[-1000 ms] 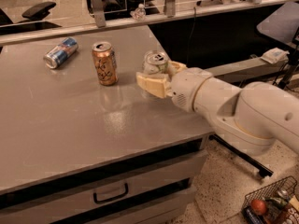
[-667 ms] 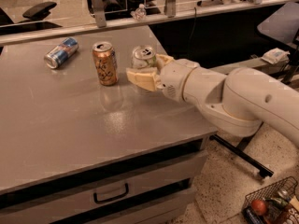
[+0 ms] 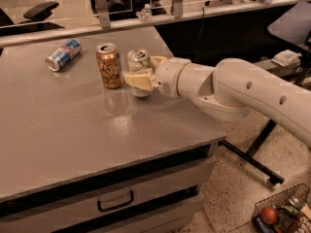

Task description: Move 7up can near orange can

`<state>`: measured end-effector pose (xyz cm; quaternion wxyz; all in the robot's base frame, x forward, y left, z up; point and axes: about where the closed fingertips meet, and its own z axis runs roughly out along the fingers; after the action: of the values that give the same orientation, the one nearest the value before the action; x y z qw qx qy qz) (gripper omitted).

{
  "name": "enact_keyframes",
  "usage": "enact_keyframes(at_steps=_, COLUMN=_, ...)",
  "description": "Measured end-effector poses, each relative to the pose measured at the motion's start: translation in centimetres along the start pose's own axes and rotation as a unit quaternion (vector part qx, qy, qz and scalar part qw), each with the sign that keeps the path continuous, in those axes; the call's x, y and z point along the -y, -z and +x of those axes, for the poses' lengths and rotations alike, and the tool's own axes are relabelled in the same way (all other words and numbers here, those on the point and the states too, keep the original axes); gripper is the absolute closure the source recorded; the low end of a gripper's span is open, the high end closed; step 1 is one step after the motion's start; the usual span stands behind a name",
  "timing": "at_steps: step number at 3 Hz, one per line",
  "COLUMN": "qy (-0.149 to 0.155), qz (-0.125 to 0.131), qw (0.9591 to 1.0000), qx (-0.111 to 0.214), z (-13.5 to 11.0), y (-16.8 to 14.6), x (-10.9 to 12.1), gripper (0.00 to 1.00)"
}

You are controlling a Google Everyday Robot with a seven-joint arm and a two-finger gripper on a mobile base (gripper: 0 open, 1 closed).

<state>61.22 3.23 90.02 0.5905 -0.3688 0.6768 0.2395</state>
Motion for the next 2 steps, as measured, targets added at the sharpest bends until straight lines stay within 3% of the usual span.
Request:
enact_keyframes(at_steps=1, qy=-0.004, qz=0.002, qw=1.0000, qx=0.000, z=0.6, y=-1.0, x=0.8, gripper=1.00)
enact_keyframes(at_steps=2, qy=-0.009, qz=0.006, qw=0.9999, qx=0.001, z=0.6, y=-2.1, x=1.6, gripper=0.84)
